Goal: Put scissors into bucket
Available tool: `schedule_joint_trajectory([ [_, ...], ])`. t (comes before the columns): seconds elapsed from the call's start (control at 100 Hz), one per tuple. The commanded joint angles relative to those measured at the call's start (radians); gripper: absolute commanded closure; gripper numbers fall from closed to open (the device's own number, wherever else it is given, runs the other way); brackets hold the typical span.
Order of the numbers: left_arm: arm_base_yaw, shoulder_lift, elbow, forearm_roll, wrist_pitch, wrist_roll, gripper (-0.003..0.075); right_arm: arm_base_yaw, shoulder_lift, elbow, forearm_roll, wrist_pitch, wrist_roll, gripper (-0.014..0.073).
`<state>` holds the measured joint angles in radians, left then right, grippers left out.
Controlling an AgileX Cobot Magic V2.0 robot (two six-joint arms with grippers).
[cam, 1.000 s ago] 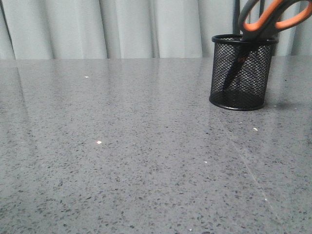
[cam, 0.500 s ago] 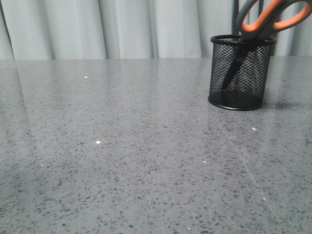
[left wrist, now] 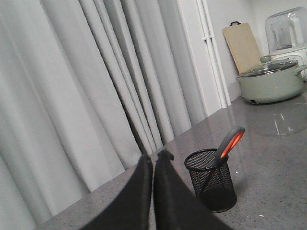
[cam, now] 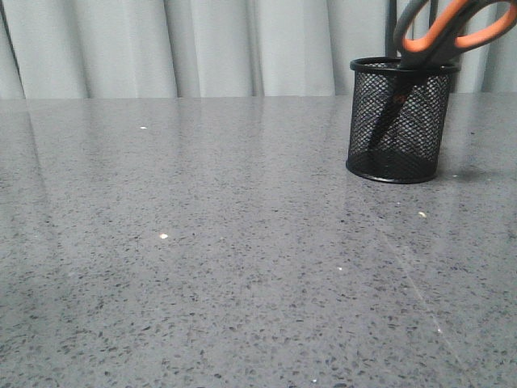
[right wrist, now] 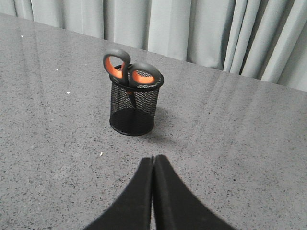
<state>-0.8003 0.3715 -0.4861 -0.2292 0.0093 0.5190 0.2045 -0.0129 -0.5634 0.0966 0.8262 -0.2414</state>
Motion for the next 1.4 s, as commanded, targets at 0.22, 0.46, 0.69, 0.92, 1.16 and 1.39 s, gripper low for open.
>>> schedule_joint_trajectory([
  [0.22,-0.001,0.008,-0.015,-0.011,-0.078,-0.009,0.074,-0.004,0.026,-0.019,-0.001,-0.069,0.002,0.0638],
  [0.46,0.124,-0.055,0.055,0.135,-0.083,-0.005,0.074,-0.004,0.026,-0.019,-0.001,-0.069,0.002,0.0638],
  [0.69,0.435,-0.273,0.35,0.139,-0.093,-0.257,0.074,-0.004,0.026,-0.019,-0.001,-0.069,0.002,0.0638],
  [0.92,0.605,-0.382,0.46,0.141,0.211,-0.344,0.074,-0.004,0.026,-0.019,-0.001,-0.069,0.002,0.0638],
  [1.16,0.666,-0.382,0.475,0.144,0.313,-0.344,0.074,-0.004,0.026,-0.019,-0.001,-0.069,0.002,0.0638],
  [1.39,0.666,-0.382,0.527,0.144,0.277,-0.344,0.074,-0.004,0.026,-0.019,-0.001,-0.069,0.002,0.0638],
])
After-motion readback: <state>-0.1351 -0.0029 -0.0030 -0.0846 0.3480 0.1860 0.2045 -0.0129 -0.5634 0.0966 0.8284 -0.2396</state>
